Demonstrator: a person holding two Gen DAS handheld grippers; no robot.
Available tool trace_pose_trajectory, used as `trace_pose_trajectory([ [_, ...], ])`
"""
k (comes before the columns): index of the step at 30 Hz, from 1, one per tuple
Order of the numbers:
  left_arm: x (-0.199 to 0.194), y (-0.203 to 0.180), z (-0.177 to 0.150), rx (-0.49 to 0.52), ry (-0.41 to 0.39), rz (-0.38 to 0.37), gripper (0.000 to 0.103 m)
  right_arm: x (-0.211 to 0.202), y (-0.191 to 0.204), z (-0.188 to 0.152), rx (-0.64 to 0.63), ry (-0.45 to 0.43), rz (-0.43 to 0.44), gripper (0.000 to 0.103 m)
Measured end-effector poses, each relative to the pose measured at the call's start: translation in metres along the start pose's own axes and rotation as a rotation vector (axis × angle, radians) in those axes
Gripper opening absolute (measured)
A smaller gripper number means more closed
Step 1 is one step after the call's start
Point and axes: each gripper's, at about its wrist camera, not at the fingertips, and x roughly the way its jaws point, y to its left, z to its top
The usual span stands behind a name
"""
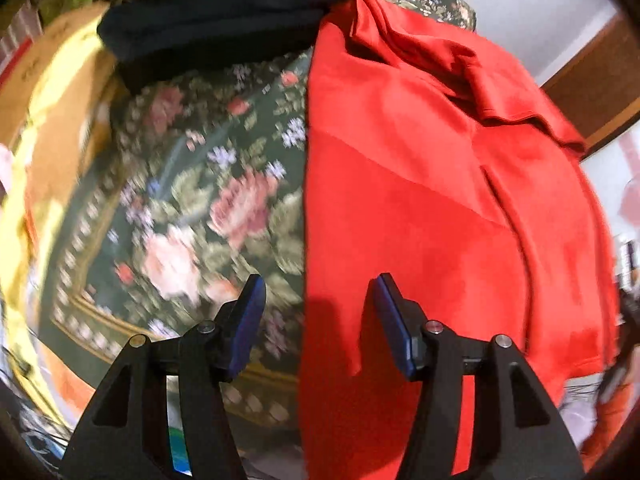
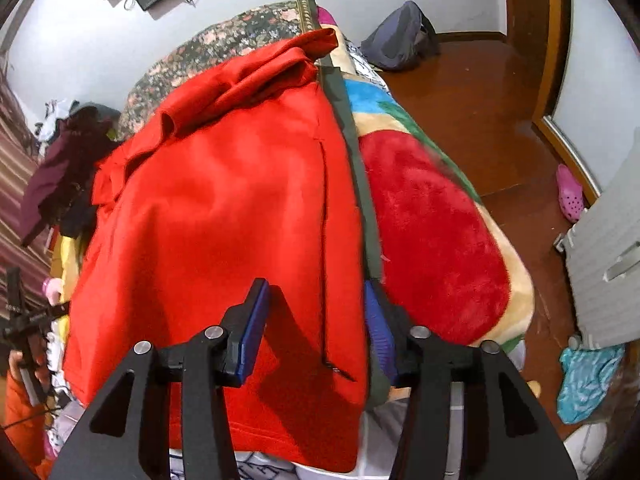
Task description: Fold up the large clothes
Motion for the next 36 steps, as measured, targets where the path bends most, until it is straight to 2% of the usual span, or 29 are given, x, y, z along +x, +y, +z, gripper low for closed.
trace_pose_trajectory([
  [2, -0.001, 0.0, -0.006, -0.027, 0.004, -0.057, 0.056, -0.001, 0.008, -0.001, -0.02, -0.002, -0.012, 0.046],
  [6, -0.004, -0.007, -0.018, -0.031, 0.015, -0.166, 0.055, -0.011, 0.016, -0.003, -0.048, -0.027, 0.023, 0.046],
  [12, -0.009, -0.038, -0.019, 0.082, -0.019, -0.151, 0.055, 0.01, 0.012, -0.009, -0.054, 0.012, 0.033, 0.046],
  [16, -0.006, -0.047, -0.016, 0.106, -0.042, -0.142, 0.051, 0.014, 0.004, -0.013, -0.004, -0.004, 0.072, 0.046],
  [17, -0.006, -0.048, -0.016, 0.107, -0.054, -0.137, 0.042, 0.012, 0.004, -0.012, 0.003, -0.008, 0.067, 0.043],
  [18, -0.007, -0.047, -0.014, 0.108, -0.062, -0.137, 0.035, 0.009, 0.003, -0.011, 0.002, -0.012, 0.058, 0.035],
  [19, -0.009, -0.048, -0.013, 0.109, -0.073, -0.132, 0.021, 0.007, 0.002, -0.011, 0.002, -0.016, 0.052, 0.016],
  [20, -0.009, -0.049, -0.009, 0.109, -0.078, -0.131, 0.007, 0.005, 0.0, -0.008, 0.016, -0.011, 0.08, 0.011],
  [25, -0.031, -0.051, 0.006, 0.092, -0.13, -0.199, 0.006, -0.006, -0.002, 0.009, 0.09, -0.016, 0.239, 0.01],
  [27, -0.044, -0.057, 0.016, 0.095, -0.165, -0.236, 0.006, -0.011, 0.007, 0.02, 0.075, -0.026, 0.284, 0.01],
  [32, -0.071, -0.069, 0.048, 0.111, -0.252, -0.288, 0.006, -0.022, 0.038, 0.063, -0.03, -0.056, 0.302, 0.01],
  [36, -0.084, -0.084, 0.082, 0.13, -0.306, -0.295, 0.005, -0.026, 0.058, 0.098, -0.098, -0.107, 0.281, 0.01],
])
